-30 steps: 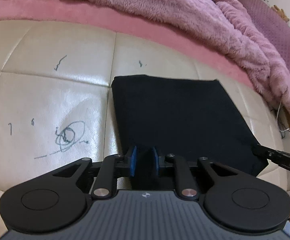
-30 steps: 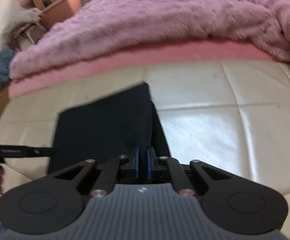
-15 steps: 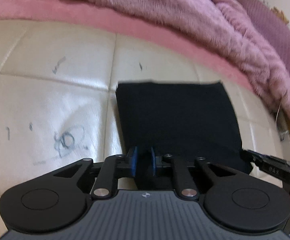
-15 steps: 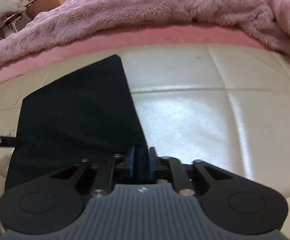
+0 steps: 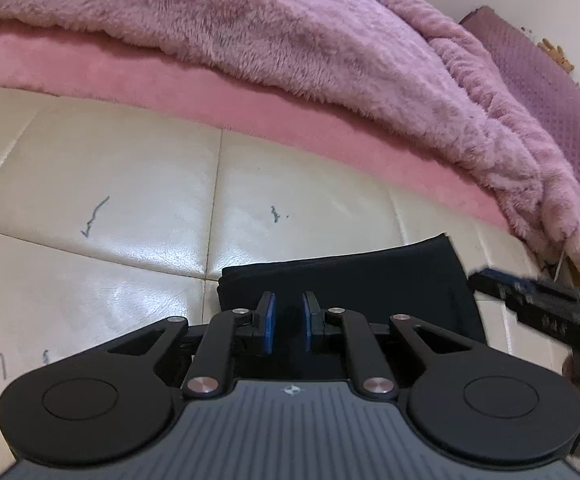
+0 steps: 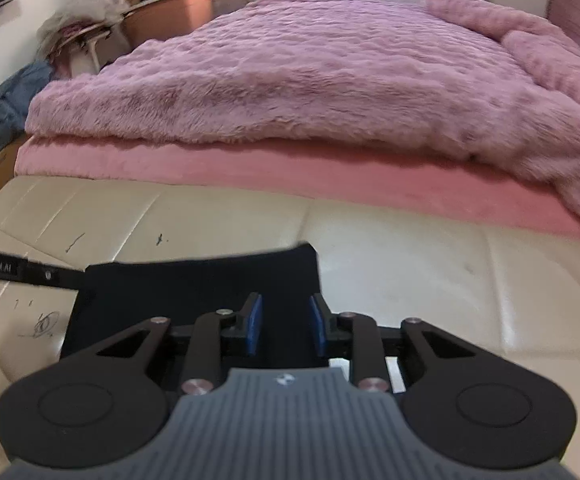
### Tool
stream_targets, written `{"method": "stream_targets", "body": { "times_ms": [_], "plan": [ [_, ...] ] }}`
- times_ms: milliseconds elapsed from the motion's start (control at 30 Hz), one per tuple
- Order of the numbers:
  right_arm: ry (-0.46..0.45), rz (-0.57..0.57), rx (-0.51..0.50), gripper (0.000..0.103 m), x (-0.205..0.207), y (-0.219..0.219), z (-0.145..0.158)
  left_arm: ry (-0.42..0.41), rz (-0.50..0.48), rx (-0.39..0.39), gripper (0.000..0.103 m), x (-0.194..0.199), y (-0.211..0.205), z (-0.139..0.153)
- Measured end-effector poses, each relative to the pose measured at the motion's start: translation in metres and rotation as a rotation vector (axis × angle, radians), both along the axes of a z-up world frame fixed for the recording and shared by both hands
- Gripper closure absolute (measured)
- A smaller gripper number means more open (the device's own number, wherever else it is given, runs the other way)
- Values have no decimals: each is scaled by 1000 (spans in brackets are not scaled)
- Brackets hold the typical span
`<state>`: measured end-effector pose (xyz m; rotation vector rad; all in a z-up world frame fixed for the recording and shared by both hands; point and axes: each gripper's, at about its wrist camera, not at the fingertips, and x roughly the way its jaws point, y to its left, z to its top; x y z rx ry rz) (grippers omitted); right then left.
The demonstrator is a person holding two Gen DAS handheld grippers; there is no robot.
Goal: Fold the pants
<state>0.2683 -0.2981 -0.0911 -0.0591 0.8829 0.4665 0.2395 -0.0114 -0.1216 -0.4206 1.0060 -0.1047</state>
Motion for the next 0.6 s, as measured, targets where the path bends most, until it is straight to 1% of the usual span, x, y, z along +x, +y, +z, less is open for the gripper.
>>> {"method": "stream_targets", "body": {
  "times_ms": [33, 100, 133, 167, 200, 233, 300, 367, 433, 500, 600],
  "plan": [
    [0, 6, -2, 81, 8, 5, -4, 5, -2, 5, 88, 3, 0, -4],
    [13, 10, -21, 81, 23, 12, -14, 18, 1, 27, 95, 8, 1, -13],
    [23, 10, -43, 82, 29, 14, -21, 21, 2, 30, 97, 10, 3, -17],
    [35, 9, -64, 82, 35, 15, -28, 19, 2, 26, 97, 11, 4, -20],
    [48, 9, -63, 81, 39, 13, -36, 17, 0, 27, 97, 13, 5, -21],
    [57, 3, -41, 81, 41, 10, -41, 13, -4, 40, 97, 16, 3, -22],
    [76, -22, -7, 80, 47, 5, -47, -2, -13, 83, 97, 21, -2, -23],
    [79, -34, 1, 80, 48, 5, -51, -17, -8, 127, 97, 27, -6, -24],
    [67, -40, -13, 79, 48, 8, -50, 6, 16, 186, 97, 34, -4, -29],
    [62, -59, -21, 78, 49, 7, -47, 0, 27, 150, 98, 34, 5, -27],
    [39, -101, -50, 78, 43, -3, -37, -36, 69, 115, 97, 20, 23, -12]
  ]
}}
